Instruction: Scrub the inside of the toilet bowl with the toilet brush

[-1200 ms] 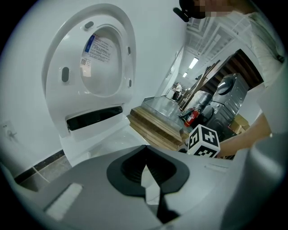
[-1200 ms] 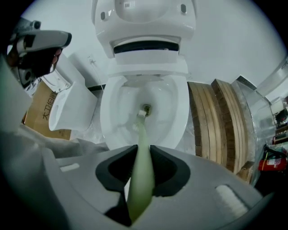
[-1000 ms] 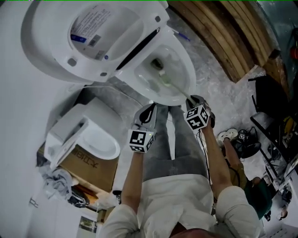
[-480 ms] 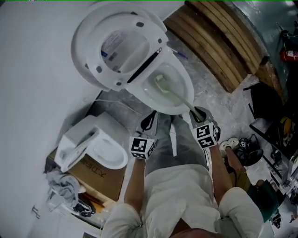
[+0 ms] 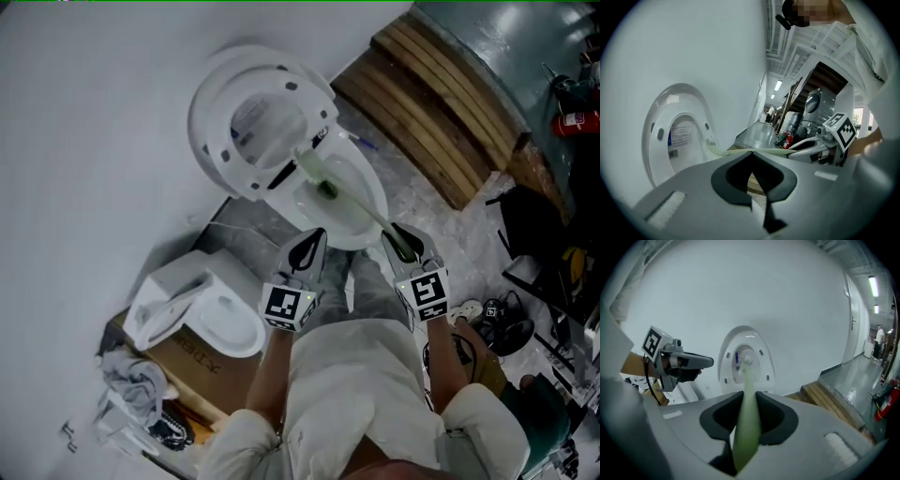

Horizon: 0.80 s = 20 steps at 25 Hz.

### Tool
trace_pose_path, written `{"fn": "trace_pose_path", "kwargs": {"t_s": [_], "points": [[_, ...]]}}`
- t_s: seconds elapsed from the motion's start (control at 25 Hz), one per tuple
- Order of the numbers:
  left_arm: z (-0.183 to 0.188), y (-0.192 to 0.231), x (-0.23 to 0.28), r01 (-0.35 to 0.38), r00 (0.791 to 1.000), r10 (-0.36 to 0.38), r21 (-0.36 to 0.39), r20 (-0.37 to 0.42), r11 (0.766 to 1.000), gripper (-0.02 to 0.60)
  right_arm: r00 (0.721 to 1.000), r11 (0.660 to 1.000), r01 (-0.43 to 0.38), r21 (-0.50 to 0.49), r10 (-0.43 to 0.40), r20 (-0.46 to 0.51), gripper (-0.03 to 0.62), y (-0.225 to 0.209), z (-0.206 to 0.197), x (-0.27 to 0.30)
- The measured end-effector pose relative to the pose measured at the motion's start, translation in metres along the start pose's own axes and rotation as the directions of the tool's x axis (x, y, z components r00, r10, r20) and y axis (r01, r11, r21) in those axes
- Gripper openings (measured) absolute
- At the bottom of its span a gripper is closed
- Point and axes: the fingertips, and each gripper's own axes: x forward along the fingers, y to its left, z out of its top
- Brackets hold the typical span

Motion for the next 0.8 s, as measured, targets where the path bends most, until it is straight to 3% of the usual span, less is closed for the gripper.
{"fn": "trace_pose_path", "kwargs": {"t_s": [0.16, 0.4, 0.8], "points": [[0.045, -0.012, -0.004, 0.015, 0.997, -0.019, 0.049, 0.073, 0.999, 0.018, 0.993, 0.999, 0.003, -0.037, 0.002, 0.121, 0.091, 0.0, 0.051, -0.021], [0.098, -0.024, -0.012, 0.02, 0.988, -0.037, 0.112, 0.152, 0.994, 0.018, 0.973, 0.997, 0.016, -0.077, 0.002, 0.231, 0.091, 0.002, 0.098, -0.046], [0.124, -0.039, -0.025, 0.024, 0.981, -0.055, 0.169, 0.183, 0.985, 0.018, 0.949, 0.992, 0.028, -0.122, 0.011, 0.315, 0.091, 0.014, 0.132, -0.075]]}}
